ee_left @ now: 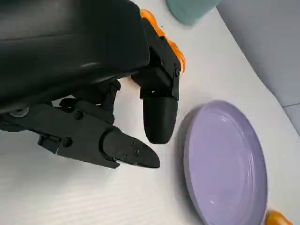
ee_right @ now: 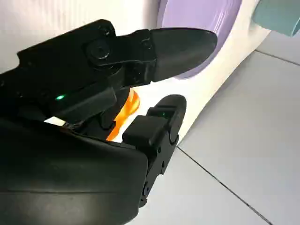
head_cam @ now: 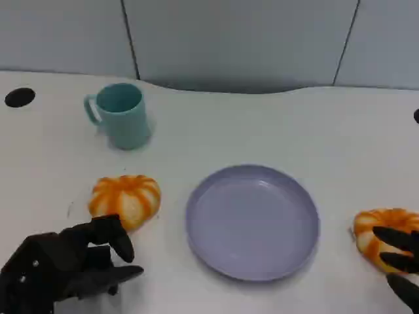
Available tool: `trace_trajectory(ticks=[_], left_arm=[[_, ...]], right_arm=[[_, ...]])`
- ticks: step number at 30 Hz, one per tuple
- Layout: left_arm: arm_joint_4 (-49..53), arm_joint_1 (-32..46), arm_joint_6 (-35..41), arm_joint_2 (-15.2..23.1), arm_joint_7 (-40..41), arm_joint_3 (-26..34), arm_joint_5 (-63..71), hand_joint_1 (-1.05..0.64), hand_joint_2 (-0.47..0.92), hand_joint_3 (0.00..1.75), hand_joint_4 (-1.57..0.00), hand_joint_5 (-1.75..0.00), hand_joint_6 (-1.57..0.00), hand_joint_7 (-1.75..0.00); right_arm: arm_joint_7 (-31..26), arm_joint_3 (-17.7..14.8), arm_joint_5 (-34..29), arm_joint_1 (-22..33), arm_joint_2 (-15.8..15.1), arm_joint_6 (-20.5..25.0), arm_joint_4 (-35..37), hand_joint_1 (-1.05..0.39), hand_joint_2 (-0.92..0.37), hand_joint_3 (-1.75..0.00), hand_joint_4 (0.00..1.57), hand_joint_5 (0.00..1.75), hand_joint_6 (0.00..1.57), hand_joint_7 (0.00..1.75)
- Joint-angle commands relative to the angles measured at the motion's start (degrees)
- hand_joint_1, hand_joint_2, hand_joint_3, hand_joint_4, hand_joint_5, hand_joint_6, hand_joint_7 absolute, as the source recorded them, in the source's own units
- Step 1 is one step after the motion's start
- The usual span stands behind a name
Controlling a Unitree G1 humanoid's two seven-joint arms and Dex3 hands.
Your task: Grasp the bread from the table and place it into the plate.
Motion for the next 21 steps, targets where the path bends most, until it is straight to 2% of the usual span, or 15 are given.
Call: trace_trajectory(ticks=[1, 8, 10, 14, 16, 21], left_arm=[[-0.38, -0.11, -0.75, 1.09, -0.37, 0.13, 0.21, -0.31, 0.91, 0.01, -0.75, -1.75, -0.56, -1.75], [-0.82, 0.14, -0.28, 1.14, -0.26, 0.19, 0.25, -0.30, 0.91, 0.01, -0.75, -1.75, -0.56, -1.75], [0.42, 0.04, -3.15, 1.25, 0.40, 0.10, 1.15, -0.30, 0.91, 0.01, -0.75, -1.75, -0.55, -1.75], [7.86, -1.23, -23.39, 3.25, 8.19, -0.81, 10.17, -0.27, 0.92, 0.04, -0.76, -1.75, -0.54, -1.75], [8.68, -1.84, -28.30, 4.22, 11.37, -0.80, 13.67, -0.27, 0.92, 0.04, -0.76, -1.75, -0.55, -1.75], [5.94, -2.58, -33.19, 4.54, 19.82, -0.04, 20.90, -0.28, 0.92, 0.05, -0.77, -1.75, -0.56, -1.75]], right_arm=[[-0.32, -0.26, 0.22, 0.11, -0.61, -0.22, -0.26, -0.39, -0.92, -0.35, 0.96, 0.01, 0.79, 0.00], [-0.21, -0.24, 0.28, 0.22, -0.71, -0.64, -0.24, -0.38, -0.92, -0.35, 0.96, 0.01, 0.79, 0.00], [-0.24, -0.19, 0.25, 0.23, -0.66, -0.69, -0.22, -0.38, -0.92, -0.35, 0.96, 0.01, 0.79, 0.00], [-0.56, 0.15, -0.27, 0.65, -0.22, 0.28, -1.21, -0.39, -0.92, -0.35, 0.96, 0.01, 0.79, 0.00], [-0.67, 0.29, -0.35, 0.81, 0.00, 0.54, -1.59, -0.39, -0.92, -0.35, 0.95, 0.00, 0.79, 0.00], [-1.02, 0.77, -0.31, 0.80, 0.43, 1.20, -1.99, -0.39, -0.92, -0.35, 0.95, 0.00, 0.80, 0.00]])
